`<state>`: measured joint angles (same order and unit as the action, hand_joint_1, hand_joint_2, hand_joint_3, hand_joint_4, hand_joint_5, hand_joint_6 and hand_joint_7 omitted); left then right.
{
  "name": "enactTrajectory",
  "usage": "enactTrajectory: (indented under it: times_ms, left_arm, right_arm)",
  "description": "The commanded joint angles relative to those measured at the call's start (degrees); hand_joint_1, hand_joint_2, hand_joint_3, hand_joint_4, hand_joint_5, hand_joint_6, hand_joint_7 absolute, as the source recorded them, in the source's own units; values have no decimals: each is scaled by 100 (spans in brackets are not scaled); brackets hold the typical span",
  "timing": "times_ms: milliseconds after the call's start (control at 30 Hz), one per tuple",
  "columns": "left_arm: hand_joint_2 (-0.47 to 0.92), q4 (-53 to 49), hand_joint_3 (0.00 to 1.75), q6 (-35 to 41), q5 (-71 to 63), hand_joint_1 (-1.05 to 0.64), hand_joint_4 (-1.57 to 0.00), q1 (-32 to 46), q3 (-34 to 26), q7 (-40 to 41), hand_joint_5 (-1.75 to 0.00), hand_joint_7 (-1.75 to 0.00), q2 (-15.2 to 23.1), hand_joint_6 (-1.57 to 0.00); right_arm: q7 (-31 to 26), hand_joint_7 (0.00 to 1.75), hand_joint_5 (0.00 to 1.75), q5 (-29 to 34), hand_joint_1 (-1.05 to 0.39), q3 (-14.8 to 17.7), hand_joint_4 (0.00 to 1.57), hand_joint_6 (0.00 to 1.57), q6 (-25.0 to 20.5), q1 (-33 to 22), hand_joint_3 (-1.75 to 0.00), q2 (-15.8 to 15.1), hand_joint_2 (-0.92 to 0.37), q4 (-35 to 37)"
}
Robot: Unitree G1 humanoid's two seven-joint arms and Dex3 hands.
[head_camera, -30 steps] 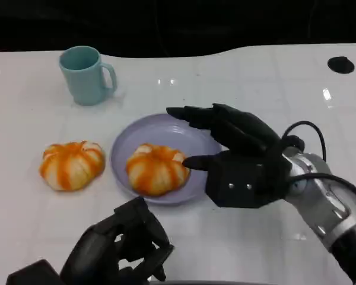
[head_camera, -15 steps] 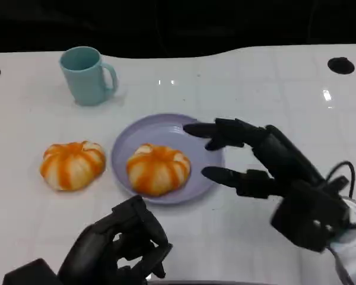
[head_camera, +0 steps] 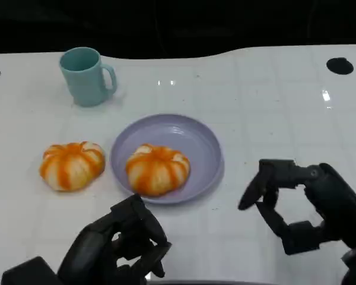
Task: Grasp the bread from the table and place it into the plate.
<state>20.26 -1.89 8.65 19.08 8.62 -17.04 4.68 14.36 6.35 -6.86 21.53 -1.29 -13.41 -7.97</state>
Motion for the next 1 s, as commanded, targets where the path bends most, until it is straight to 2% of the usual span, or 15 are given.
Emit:
enactTrajectory:
  times_ms: [33,167,367,500,667,1000]
  left_arm:
    - [92,99,40,48,-15,-57,-68,34,-2,24,-175,-175,78,-45]
    - [92,102,40,62,-3,-57,-67,32,-4,20,-175,-175,78,-45]
    - [92,17,42,23,16,-56,-66,-17,-68,-13,-175,-175,121,-44]
    - [92,-53,41,1,88,-56,-66,-54,-125,-30,-175,-175,115,-45]
    - [92,-181,41,-191,17,-56,-67,-110,-167,-56,-175,-175,156,-46]
    - [92,-303,41,-305,52,-55,-68,-154,-281,-49,-175,-175,216,-46]
  right_arm:
    - [16,130,167,-87,-12,159,79,82,-165,-481,-141,-137,-33,-492]
    - [-1,134,173,-70,-12,210,77,79,-416,-864,-137,-137,-36,-825]
    - [-219,137,175,86,-11,205,82,76,-404,-1131,-133,14,-40,-833]
    - [-419,141,175,149,-12,213,85,75,-216,-1122,-128,130,-43,-602]
    - [-540,142,175,304,-10,247,83,73,-92,-1045,-127,121,-44,-361]
    - [-665,143,175,449,-9,196,88,77,243,-923,-133,161,-37,17]
